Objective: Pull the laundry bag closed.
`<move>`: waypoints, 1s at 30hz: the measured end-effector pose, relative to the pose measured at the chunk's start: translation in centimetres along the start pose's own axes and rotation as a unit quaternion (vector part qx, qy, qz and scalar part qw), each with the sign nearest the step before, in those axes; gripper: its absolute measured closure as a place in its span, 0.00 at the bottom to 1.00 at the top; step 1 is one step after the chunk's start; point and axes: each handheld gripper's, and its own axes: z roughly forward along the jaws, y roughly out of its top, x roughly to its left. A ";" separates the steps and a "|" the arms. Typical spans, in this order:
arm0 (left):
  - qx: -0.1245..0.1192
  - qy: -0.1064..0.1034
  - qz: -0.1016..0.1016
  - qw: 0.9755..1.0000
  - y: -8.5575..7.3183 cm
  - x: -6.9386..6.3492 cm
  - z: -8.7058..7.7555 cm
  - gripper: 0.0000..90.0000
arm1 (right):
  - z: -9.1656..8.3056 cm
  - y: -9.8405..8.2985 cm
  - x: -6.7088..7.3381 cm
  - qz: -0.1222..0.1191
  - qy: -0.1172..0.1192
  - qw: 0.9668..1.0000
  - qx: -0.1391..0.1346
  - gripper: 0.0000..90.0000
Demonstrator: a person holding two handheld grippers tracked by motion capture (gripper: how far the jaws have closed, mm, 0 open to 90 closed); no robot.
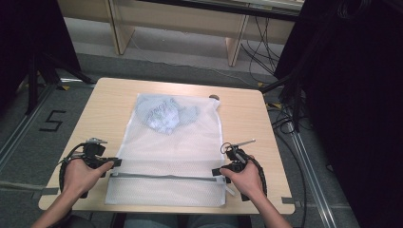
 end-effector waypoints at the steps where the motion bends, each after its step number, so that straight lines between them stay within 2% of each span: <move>1: 0.001 0.004 -0.002 1.000 0.0 0.1 0.0 0.86 | 0.0 0.0 0.0 0.000 0.000 1.000 0.000 0.77; 4: 0.015 0.014 -0.006 1.000 0.0 0.2 0.0 0.90 | 0.0 0.1 0.9 -0.012 0.001 1.000 -0.007 0.77; 5: 0.019 0.015 -0.009 1.000 0.0 0.3 0.1 0.92 | 0.0 0.2 1.6 0.004 0.012 1.000 0.000 0.77; 8: 0.030 0.020 -0.007 0.999 -0.1 0.5 0.3 0.96 | 0.6 0.6 2.2 -0.050 0.015 0.998 -0.020 0.77; 9: 0.031 0.024 -0.015 0.999 0.0 0.5 0.3 0.97 | 0.8 0.8 2.6 -0.056 0.017 0.998 -0.019 0.77; 10: 0.037 0.025 -0.011 0.999 0.0 0.6 0.3 0.99 | 1.3 1.0 3.5 -0.061 0.024 0.998 -0.015 0.77; 11: 0.031 0.030 -0.020 0.999 -0.1 0.6 0.3 0.99 | 1.3 1.0 3.5 -0.061 0.024 0.998 -0.015 0.77; 12: 0.040 0.030 -0.028 0.998 0.0 0.7 0.4 0.99 | 1.7 1.2 4.5 -0.065 0.027 0.997 -0.011 0.77; 14: 0.042 0.029 -0.029 0.998 -0.1 0.8 0.5 1.00 | 2.0 1.3 4.9 -0.068 0.029 0.997 -0.012 0.77; 15: 0.047 0.027 -0.023 0.998 -0.1 1.0 0.5 1.00 | 2.4 1.6 5.7 -0.087 0.038 0.995 -0.014 0.78; 17: 0.057 0.026 -0.033 0.997 -0.2 0.8 0.5 1.00 | 2.5 1.6 5.9 -0.089 0.040 0.995 -0.014 0.78; 18: 0.053 0.027 -0.028 0.998 -0.2 0.9 0.7 1.00 | 2.6 1.7 6.2 -0.090 0.042 0.995 -0.013 0.78; 19: 0.060 0.024 -0.024 0.998 -0.2 1.0 0.6 1.00 | 2.8 1.8 6.4 -0.096 0.043 0.994 -0.013 0.79; 22: 0.062 0.026 -0.036 0.997 -0.2 1.0 0.7 1.00 | 3.4 2.1 7.4 -0.103 0.044 0.994 -0.014 0.79; 24: 0.065 0.025 -0.029 0.997 -0.2 1.1 0.8 1.00 | 3.9 2.3 8.3 -0.111 0.049 0.993 -0.011 0.80; 27: 0.072 0.026 -0.036 0.996 -0.3 1.1 0.9 1.00 | 4.4 2.5 9.0 -0.112 0.052 0.992 -0.007 0.80; 28: 0.073 0.024 -0.041 0.996 -0.3 1.1 1.0 1.00 | 4.5 2.5 9.4 -0.104 0.050 0.993 0.001 0.80; 29: 0.074 0.024 -0.042 0.996 -0.3 1.1 1.0 1.00 | 4.7 2.6 9.8 -0.109 0.057 0.992 0.000 0.80; 30: 0.079 0.024 -0.037 0.996 -0.3 1.2 1.1 1.00 | 4.9 2.7 10.0 -0.109 0.056 0.992 0.003 0.80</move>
